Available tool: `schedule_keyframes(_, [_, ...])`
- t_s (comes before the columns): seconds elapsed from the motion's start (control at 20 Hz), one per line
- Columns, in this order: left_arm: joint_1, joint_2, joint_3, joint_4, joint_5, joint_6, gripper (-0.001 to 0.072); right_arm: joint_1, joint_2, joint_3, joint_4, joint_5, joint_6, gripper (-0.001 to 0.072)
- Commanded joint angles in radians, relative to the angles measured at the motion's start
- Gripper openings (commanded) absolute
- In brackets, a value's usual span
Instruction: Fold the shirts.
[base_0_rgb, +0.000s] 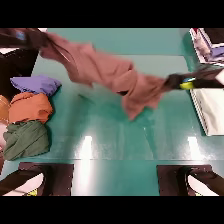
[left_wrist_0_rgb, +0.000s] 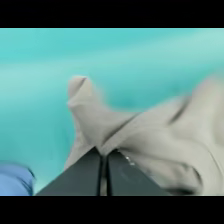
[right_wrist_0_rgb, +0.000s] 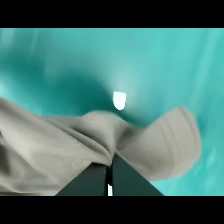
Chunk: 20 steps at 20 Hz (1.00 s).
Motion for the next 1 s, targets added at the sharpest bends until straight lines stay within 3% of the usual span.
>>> schedule_keyframes(0.0, [0.006,0.210,0.039,0.008,-0.005,0.017,0.0023,-0.105,0.177,0.157,-0.077,0.074,-0.027,0.0015])
schedule_keyframes(0.35, [0.006,0.458,0.045,-0.078,-0.004,0.032,0.0023,-0.211,0.313,0.415,-0.077,0.175,-0.064,0.0015])
schedule_keyframes(0.5, [0.006,0.470,0.046,-0.195,-0.037,0.051,0.0023,-0.259,0.268,0.540,-0.075,0.265,-0.071,0.0015])
schedule_keyframes(0.65, [0.006,0.424,0.021,-0.192,-0.133,0.051,0.0023,-0.258,0.155,0.614,-0.074,0.410,-0.071,0.0015])
schedule_keyframes(0.95, [0.006,0.177,-0.238,-0.192,-0.296,0.051,0.0023,-0.100,-0.100,0.296,-0.075,0.545,-0.045,0.0015])
